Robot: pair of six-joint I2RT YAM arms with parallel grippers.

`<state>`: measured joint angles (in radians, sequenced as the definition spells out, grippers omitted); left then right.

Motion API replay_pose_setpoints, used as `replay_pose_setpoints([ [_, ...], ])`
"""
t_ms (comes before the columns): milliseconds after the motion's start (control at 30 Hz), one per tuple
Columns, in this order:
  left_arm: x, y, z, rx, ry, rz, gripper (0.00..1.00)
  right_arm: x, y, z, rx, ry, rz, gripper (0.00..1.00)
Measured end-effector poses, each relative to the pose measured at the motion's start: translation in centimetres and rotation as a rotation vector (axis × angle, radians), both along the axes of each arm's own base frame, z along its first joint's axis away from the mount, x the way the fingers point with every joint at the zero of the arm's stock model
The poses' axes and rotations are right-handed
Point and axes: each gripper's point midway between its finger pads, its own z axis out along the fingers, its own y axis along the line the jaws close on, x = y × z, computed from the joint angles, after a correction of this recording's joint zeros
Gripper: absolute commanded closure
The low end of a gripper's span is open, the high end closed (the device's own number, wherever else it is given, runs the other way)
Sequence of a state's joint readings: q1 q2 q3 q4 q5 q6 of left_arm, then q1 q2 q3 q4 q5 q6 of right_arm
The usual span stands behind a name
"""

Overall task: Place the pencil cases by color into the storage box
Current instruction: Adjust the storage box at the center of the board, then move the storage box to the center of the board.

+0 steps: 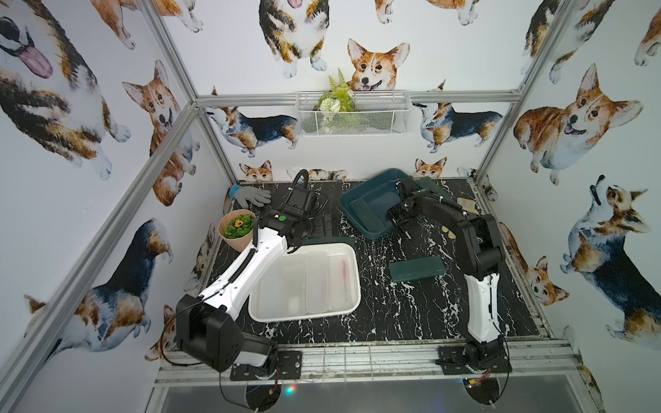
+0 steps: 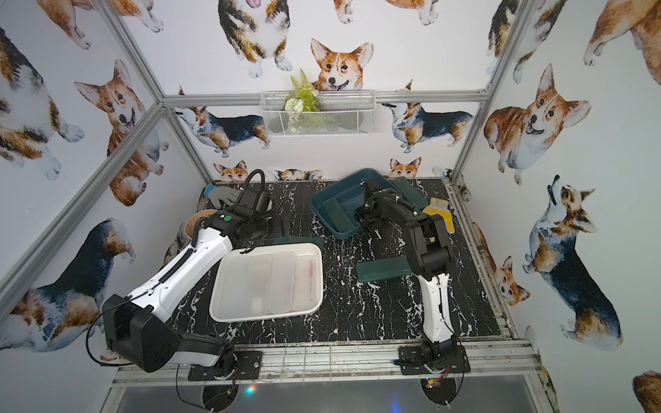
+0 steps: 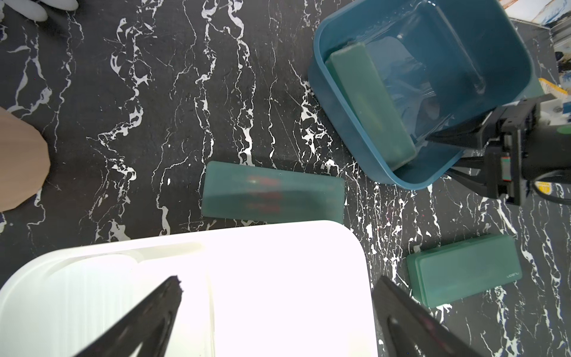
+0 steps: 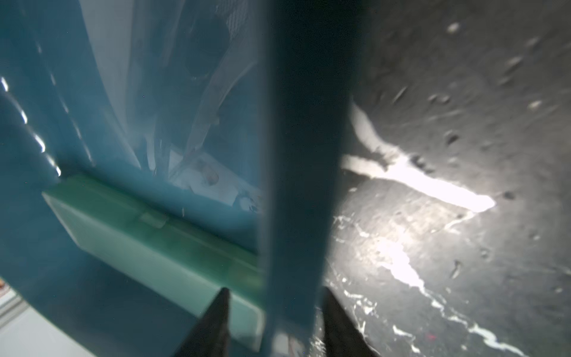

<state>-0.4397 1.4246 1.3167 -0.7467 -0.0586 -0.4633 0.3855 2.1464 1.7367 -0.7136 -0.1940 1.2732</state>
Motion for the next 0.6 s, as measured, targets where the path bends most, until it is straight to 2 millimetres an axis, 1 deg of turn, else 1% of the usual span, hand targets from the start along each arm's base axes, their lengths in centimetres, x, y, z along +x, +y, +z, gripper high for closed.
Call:
replay_pose_setpoints([
  [67, 0.1, 0.1, 0.0, 0.006, 0.0, 0.0, 0.0, -0.2, -0.1, 1.0, -0.003, -0.016, 0.025, 0.29],
  [133, 0.4, 0.2, -0.2, 0.014, 0.003, -0.001, 0.0, -0.4, -0.3, 2.5, -0.012, -0.05, 0.057, 0.26],
  [233, 1.0, 0.6, -0.9, 0.031, 0.02, 0.011, 0.0, -1.0, -0.3, 4.8, -0.021, -0.111, 0.124, 0.22],
  [267, 1.2, 0.6, -1.3, 0.036, 0.03, 0.013, 0.0, -1.4, -0.1, 5.6, -0.023, -0.135, 0.161, 0.21],
  [333, 1.5, 0.7, -1.9, 0.046, 0.049, 0.015, 0.0, -1.9, 1.0, 7.2, -0.026, -0.189, 0.25, 0.21],
  [433, 1.9, 0.8, -2.6, 0.04, 0.078, 0.032, 0.0, -3.0, 3.6, 10.2, -0.047, -0.309, 0.452, 0.21],
  [467, 1.9, 1.0, -2.8, 0.036, 0.087, 0.045, 0.0, -3.4, 4.3, 10.9, -0.05, -0.34, 0.507, 0.22],
  [533, 1.7, 1.6, -3.1, 0.023, 0.111, 0.073, 0.0, -4.3, 5.5, 11.9, -0.056, -0.39, 0.612, 0.22],
  [600, 1.2, 2.3, -3.2, 0.001, 0.133, 0.109, 0.0, -5.5, 6.7, 12.4, -0.055, -0.421, 0.724, 0.25],
])
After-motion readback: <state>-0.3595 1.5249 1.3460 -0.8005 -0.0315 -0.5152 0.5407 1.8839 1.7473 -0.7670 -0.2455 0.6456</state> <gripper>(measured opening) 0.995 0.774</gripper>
